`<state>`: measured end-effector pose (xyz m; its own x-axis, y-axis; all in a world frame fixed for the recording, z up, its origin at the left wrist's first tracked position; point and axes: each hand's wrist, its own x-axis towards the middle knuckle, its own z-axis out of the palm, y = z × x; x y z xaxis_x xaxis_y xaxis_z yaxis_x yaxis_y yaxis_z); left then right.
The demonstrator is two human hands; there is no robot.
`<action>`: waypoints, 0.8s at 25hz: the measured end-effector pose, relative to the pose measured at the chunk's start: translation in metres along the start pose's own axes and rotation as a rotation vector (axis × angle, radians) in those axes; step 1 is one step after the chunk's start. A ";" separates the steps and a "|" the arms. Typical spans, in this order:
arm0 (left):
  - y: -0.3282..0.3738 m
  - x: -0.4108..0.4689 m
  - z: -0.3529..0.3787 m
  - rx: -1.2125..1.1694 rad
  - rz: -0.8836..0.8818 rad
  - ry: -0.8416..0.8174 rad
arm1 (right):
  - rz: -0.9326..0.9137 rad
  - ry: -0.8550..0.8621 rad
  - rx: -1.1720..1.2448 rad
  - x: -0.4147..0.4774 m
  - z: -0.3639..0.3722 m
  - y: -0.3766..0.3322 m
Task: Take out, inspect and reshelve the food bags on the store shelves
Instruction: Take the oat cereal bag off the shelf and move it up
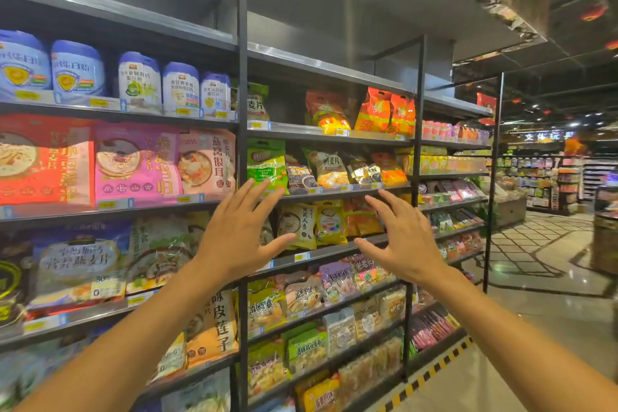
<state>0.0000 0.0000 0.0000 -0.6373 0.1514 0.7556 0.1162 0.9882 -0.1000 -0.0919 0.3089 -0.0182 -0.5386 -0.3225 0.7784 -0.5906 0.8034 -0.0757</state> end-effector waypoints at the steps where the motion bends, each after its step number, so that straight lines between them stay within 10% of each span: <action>1: 0.004 0.000 0.004 0.006 0.008 -0.023 | 0.013 -0.030 -0.002 -0.003 0.001 0.004; 20: 0.065 0.067 0.132 0.129 0.018 -0.024 | 0.073 -0.102 -0.043 0.020 0.053 0.130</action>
<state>-0.1359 0.0777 -0.0410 -0.6541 0.1678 0.7375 0.0294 0.9800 -0.1969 -0.2111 0.3808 -0.0453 -0.6391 -0.3099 0.7039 -0.5226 0.8465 -0.1017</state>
